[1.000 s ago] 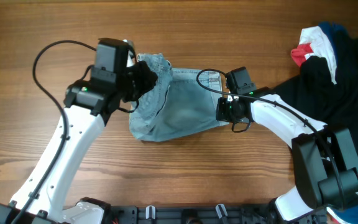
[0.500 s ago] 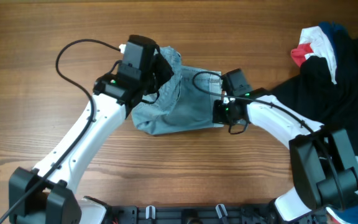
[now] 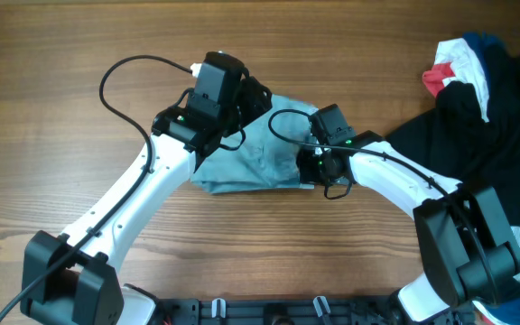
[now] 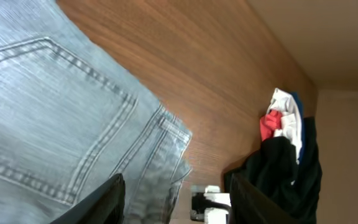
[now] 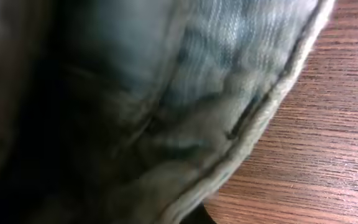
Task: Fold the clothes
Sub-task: 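Fold the left end of the shorts rightward toward the right gripper, then press the folded shorts flat and release both grippers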
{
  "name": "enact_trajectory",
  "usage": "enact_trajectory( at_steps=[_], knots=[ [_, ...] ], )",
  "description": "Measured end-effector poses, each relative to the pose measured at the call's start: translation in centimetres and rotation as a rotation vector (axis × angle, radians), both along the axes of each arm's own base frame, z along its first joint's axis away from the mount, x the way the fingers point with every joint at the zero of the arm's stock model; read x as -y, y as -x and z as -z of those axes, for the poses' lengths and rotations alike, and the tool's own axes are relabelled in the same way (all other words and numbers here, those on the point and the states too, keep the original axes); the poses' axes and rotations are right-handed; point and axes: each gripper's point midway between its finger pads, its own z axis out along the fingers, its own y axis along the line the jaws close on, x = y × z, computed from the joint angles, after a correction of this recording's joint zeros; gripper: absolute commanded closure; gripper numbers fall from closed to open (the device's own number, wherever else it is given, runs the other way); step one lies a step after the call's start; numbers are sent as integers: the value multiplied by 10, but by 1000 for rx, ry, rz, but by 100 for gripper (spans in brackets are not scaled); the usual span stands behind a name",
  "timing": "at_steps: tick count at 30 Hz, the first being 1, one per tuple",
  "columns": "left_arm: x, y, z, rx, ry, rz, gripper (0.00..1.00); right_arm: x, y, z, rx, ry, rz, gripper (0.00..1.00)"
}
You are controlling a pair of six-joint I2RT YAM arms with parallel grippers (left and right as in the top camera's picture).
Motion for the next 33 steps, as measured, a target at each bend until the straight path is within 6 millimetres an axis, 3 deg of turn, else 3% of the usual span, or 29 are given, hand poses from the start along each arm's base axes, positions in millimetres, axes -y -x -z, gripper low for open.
enact_trajectory(
  at_steps=[4, 7, 11, 14, 15, 17, 19, 21, 25, 28, 31, 33],
  knots=[
    [0, -2, -2, 11, 4, 0, 51, 1, 1, 0, -6, 2, 0, 95],
    [-9, 2, 5, -18, -32, 2, 50, 5, 10, 1, -47, 22, 3, 89],
    [-37, 11, 24, -96, -138, -37, 53, 39, 44, -1, -223, 130, 44, 80],
    [-58, 18, 36, -138, -229, -61, 55, 56, 22, -35, -169, 129, 108, 75],
    [-64, 21, 39, -148, -267, -55, 56, 55, 3, -60, -80, 95, 108, 73],
    [-68, 22, 44, -151, -311, -41, 57, 45, -20, -98, 61, 17, 73, 73],
    [-71, 22, 50, -155, -344, -25, 57, 27, -29, -133, 164, -83, 7, 74],
    [-75, 24, 62, -176, -371, -18, 58, 14, -24, -142, 171, -137, -45, 73],
    [-89, 30, 102, -276, -425, -15, 58, -13, -12, -126, 113, -169, -148, 73],
    [-97, 37, 131, -362, -459, -12, 57, -30, -7, -100, 50, -155, -198, 74],
    [-103, 51, 151, -449, -496, 5, 58, -30, 2, -62, -71, -113, -204, 96],
    [-108, 64, 159, -517, -522, 18, 57, -22, 16, -36, -185, -69, -184, 96]
  ],
)
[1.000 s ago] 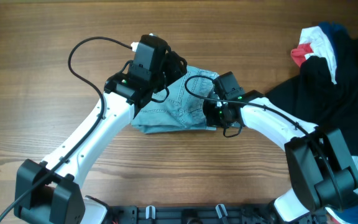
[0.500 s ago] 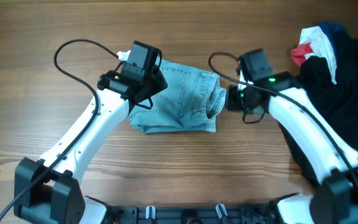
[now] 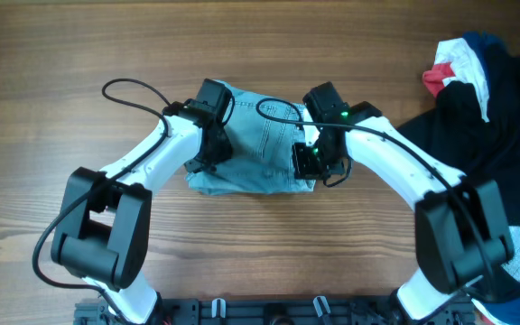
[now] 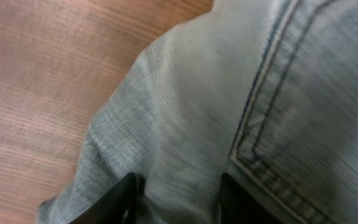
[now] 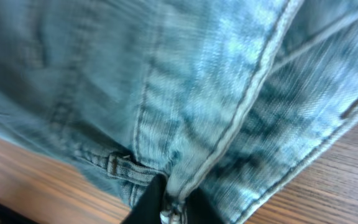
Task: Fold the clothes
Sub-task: 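Press the folded shorts flat and release both grippers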
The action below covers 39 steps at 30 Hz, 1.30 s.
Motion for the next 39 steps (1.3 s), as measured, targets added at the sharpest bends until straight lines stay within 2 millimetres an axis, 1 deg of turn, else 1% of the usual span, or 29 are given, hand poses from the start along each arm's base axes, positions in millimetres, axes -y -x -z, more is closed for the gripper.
enact_trajectory(
  at_steps=[2, 4, 5, 6, 9, 11, 13, 15, 16, 17, 18, 19, 20, 21, 22, 23, 24, 25, 26, 27, 28, 29, 30, 31, 33, 34, 36, 37, 39],
  knots=[
    [-3, 13, 2, -55, -8, 2, 58, 7, 9, 10, -59, 45, 16, 96],
    [-5, 27, 3, -114, -17, 5, 66, 12, 17, 18, -101, 94, 37, 95],
    [-6, 34, 3, -144, -22, 13, 72, 14, 17, 19, -104, 114, 49, 96],
    [-7, 41, 3, -172, -28, 15, 74, 17, 17, 20, -100, 129, 58, 96],
    [-11, 60, 2, -255, -35, 19, 77, 24, 11, 22, -70, 181, 70, 96],
    [-10, 75, 1, -318, -32, 23, 78, 29, 4, 23, -35, 215, 83, 96],
    [-6, 88, -1, -366, -37, 40, 78, 37, -8, 25, 14, 253, 112, 95],
    [-1, 100, -3, -397, -54, 71, 78, 45, -27, 25, 81, 268, 150, 88],
    [2, 104, -4, -403, -61, 91, 78, 52, -38, 25, 116, 277, 173, 86],
    [7, 108, -4, -406, -67, 112, 78, 57, -44, 24, 134, 286, 183, 85],
    [11, 111, -5, -405, -71, 133, 77, 59, -46, 24, 139, 288, 188, 83],
    [16, 115, -7, -402, -74, 155, 77, 70, -57, 21, 167, 309, 209, 82],
    [18, 117, -10, -395, -75, 170, 77, 74, -61, 19, 177, 319, 208, 80],
    [23, 119, -15, -378, -70, 190, 75, 79, -66, 13, 190, 339, 201, 78],
    [27, 118, -23, -348, -59, 205, 69, 82, -70, 7, 199, 350, 199, 74],
    [29, 113, -31, -297, -45, 211, 48, 82, -74, 0, 209, 360, 194, 70],
    [30, 105, -39, -238, -34, 208, 37, 82, -79, -7, 225, 363, 194, 66],
    [29, 94, -49, -165, -19, 203, 36, 82, -85, -15, 250, 360, 194, 64],
    [30, 78, -60, -73, -2, 188, 34, 81, -92, -32, 296, 347, 201, 63],
    [26, 51, -80, 75, 17, 157, 34, 80, -94, -40, 317, 340, 204, 63],
    [25, 33, -90, 162, 29, 153, 33, 80, -95, -51, 344, 331, 210, 64],
    [26, 13, -101, 259, 44, 154, 36, 81, -94, -61, 360, 322, 214, 64],
    [16, -29, -125, 433, 41, 140, 38, 82, -89, -90, 409, 299, 226, 64],
    [8, -40, -128, 467, 33, 129, 38, 83, -85, -95, 405, 294, 224, 64],
    [-4, -64, -130, 526, 33, 103, 41, 82, -68, -100, 353, 277, 210, 65],
    [-14, -74, -124, 525, 35, 85, 42, 81, -60, -98, 321, 270, 204, 68],
    [-29, -84, -102, 482, 48, 55, 46, 78, -51, -91, 277, 254, 211, 71],
    [-32, -87, -92, 462, 61, 48, 47, 78, -48, -86, 261, 253, 218, 71],
    [-39, -88, -63, 386, 91, 35, 49, 80, -36, -69, 213, 254, 233, 71]
  ],
)
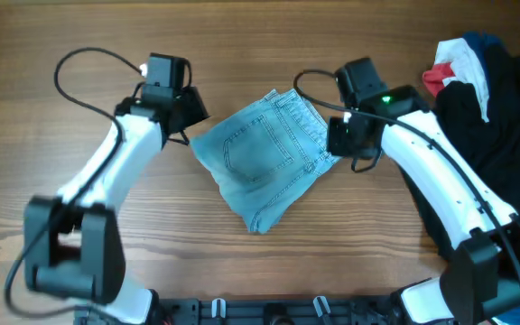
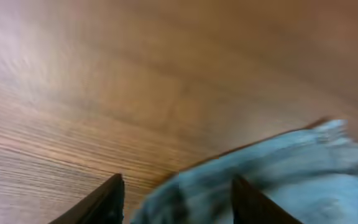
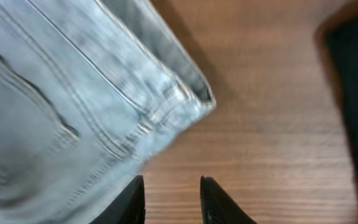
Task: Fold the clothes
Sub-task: 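Press the folded shorts flat and release both grippers, then grasp the left edge of the folded shorts with the left gripper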
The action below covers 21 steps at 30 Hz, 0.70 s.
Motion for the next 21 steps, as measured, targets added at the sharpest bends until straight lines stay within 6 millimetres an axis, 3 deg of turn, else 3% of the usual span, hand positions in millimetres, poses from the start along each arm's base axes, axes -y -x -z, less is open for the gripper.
enact_trajectory(
  at_steps=[4, 6, 7, 10, 15, 19, 21],
  knots=[
    [3, 19, 51, -179, 44, 24, 63, -3, 15, 37, -40, -38, 17, 70],
    [8, 36, 63, -263, 56, 44, 66, -8, 15, 49, -31, -70, 19, 71],
    [9, 45, 67, -302, 60, 47, 78, -9, 16, 53, -29, -82, 21, 71],
    [11, 71, 73, -408, 53, 73, 95, -13, 16, 65, -11, -108, 20, 71],
    [4, 128, 74, -637, 26, 90, 96, -14, 19, 80, 8, -127, 17, 71],
    [-2, 184, 70, -857, 5, 84, 94, -12, 23, 89, 10, -128, 16, 71],
    [-2, 196, 69, -902, -7, 91, 92, -13, 22, 89, 12, -129, 16, 71]
  ],
)
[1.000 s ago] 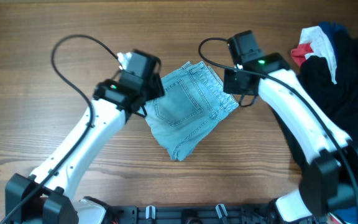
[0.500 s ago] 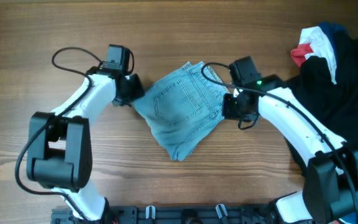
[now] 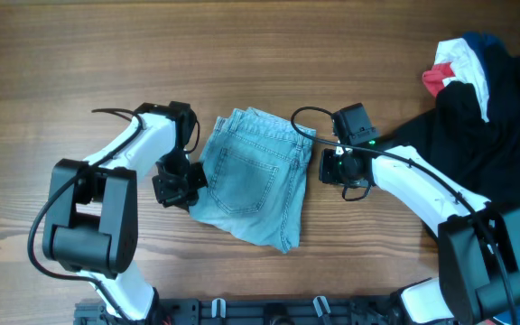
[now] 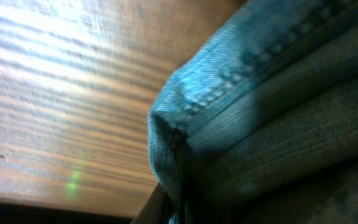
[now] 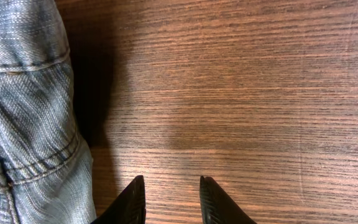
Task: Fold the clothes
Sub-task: 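Grasp the left edge of the folded shorts with the left gripper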
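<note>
Light-blue denim shorts [image 3: 253, 176] lie folded at the middle of the wooden table, waistband toward the far side and back pocket up. My left gripper [image 3: 184, 183] is at their lower left edge. In the left wrist view a denim hem [image 4: 229, 112] fills the frame and runs down between the shut fingers of my left gripper [image 4: 174, 213]. My right gripper [image 3: 329, 167] sits just right of the shorts. It stands open over bare wood [image 5: 241, 93] in the right wrist view, my right gripper [image 5: 169, 200] holding nothing, with the shorts' side seam [image 5: 30, 124] to its left.
A heap of other clothes lies at the right edge: a black garment [image 3: 477, 135] with a red, white and blue piece [image 3: 457, 68] on top. The black cloth reaches close to my right arm. A black rail [image 3: 269, 311] runs along the table's near edge.
The shorts lay slanted and now lie straighter. My left gripper was open over bare wood at their upper left; it is now shut on their lower left edge. The right gripper stays open, slightly lower.
Both grippers were first close in on the bunched shorts. Then they were at either side of the folded shorts. Later both stood open and off the cloth, the shorts lying slanted. Now the left one grips the left edge and the shorts lie squarer.
</note>
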{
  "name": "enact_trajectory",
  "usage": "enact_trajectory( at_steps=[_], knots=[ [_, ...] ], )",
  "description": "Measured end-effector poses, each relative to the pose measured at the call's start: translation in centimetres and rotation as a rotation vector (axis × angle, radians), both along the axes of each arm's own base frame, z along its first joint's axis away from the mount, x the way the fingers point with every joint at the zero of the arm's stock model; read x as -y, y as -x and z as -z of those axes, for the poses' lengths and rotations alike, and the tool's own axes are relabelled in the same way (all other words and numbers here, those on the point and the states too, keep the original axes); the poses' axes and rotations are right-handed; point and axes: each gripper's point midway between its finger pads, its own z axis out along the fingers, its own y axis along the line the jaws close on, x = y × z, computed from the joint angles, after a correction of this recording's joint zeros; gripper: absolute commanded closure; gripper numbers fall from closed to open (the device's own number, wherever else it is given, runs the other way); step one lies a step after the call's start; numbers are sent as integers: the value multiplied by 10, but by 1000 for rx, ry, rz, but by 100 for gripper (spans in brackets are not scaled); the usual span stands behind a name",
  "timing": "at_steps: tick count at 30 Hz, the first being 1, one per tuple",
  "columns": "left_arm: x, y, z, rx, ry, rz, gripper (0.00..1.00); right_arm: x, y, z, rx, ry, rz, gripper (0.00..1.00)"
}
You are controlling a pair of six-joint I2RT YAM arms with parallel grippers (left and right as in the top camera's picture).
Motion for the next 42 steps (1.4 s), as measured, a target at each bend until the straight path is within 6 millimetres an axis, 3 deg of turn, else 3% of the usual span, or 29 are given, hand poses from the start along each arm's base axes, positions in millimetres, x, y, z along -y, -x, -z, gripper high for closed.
enact_trajectory(
  at_steps=[1, 2, 3, 4, 12, 15, 17, 19, 22, 25, 28, 37, 39, 42],
  knots=[
    [1, 1, 0, 0, 0, 4, 91, 0, 0, 0, 0, 0, 0, 71],
    [2, -1, 1, 7, 2, 7, 78, 0, 0, 0, -2, 1, 0, 71],
    [2, -3, 2, 20, 5, 9, 56, 0, 1, 0, -4, 1, 0, 71],
    [3, -6, 3, 35, 10, 10, 48, 0, 1, 0, -4, 1, 0, 71],
    [-15, -28, -9, 138, 27, -64, 48, 1, 3, 1, -12, 4, 0, 66],
    [-24, -57, -21, 258, 30, -101, 32, 1, 3, 1, -14, 5, 0, 62],
    [-24, -90, -42, 417, 53, -95, 26, 1, 4, 1, -14, 5, -2, 62],
    [-17, -116, -56, 547, 102, -56, 17, 1, 4, 1, -18, 6, 0, 62],
    [4, -140, -73, 675, 236, 47, 9, 1, 4, 1, -18, 6, 0, 62],
    [27, -152, -87, 764, 380, 152, 6, 1, 4, 1, -18, 6, 0, 62],
    [37, -156, -87, 794, 451, 232, 4, 1, 4, 1, -18, 6, 0, 61],
    [54, -150, -23, 663, 581, 312, 4, 3, 8, 2, -33, 11, 0, 61],
    [58, -148, -16, 653, 619, 327, 7, 3, 8, 2, -33, 11, 0, 61],
    [64, -146, -10, 641, 660, 337, 18, 3, 8, 2, -33, 11, 0, 61]
  ],
)
